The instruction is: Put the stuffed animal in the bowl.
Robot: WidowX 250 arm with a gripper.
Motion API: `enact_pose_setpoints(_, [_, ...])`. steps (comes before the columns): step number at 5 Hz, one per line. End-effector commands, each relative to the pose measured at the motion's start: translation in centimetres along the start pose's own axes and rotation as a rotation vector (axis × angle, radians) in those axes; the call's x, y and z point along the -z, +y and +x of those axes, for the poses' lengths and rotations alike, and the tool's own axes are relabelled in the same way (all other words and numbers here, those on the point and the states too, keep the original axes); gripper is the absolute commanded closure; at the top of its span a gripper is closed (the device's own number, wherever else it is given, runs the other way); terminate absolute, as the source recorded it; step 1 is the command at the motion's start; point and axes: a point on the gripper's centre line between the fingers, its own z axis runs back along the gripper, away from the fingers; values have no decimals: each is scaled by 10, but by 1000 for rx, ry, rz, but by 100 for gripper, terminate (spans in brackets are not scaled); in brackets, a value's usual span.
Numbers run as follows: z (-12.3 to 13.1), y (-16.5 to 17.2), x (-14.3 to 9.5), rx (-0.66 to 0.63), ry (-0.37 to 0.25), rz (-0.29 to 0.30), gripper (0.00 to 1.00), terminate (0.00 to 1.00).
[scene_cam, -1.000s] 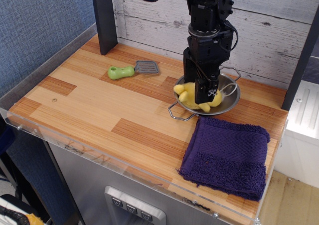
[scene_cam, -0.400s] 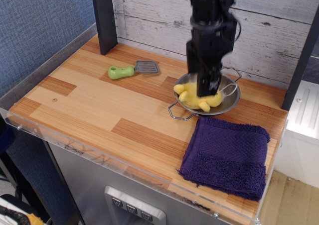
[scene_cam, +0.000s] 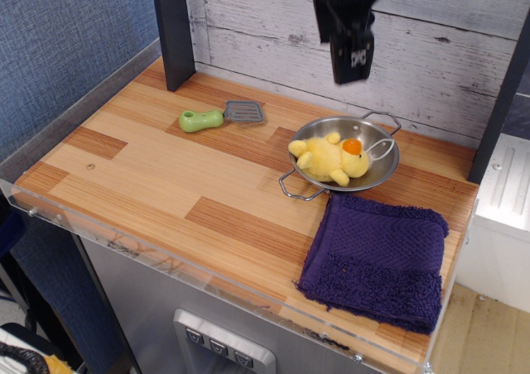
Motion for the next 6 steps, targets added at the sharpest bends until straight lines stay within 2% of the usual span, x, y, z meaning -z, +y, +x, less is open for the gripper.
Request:
enact_pose_setpoints(1, [-14,-8,-76,-60,-82,88,0,0])
enact_pose_setpoints(5, [-14,-8,-76,-60,-82,88,0,0])
enact_pose_setpoints(6, [-14,-8,-76,-60,-82,88,0,100])
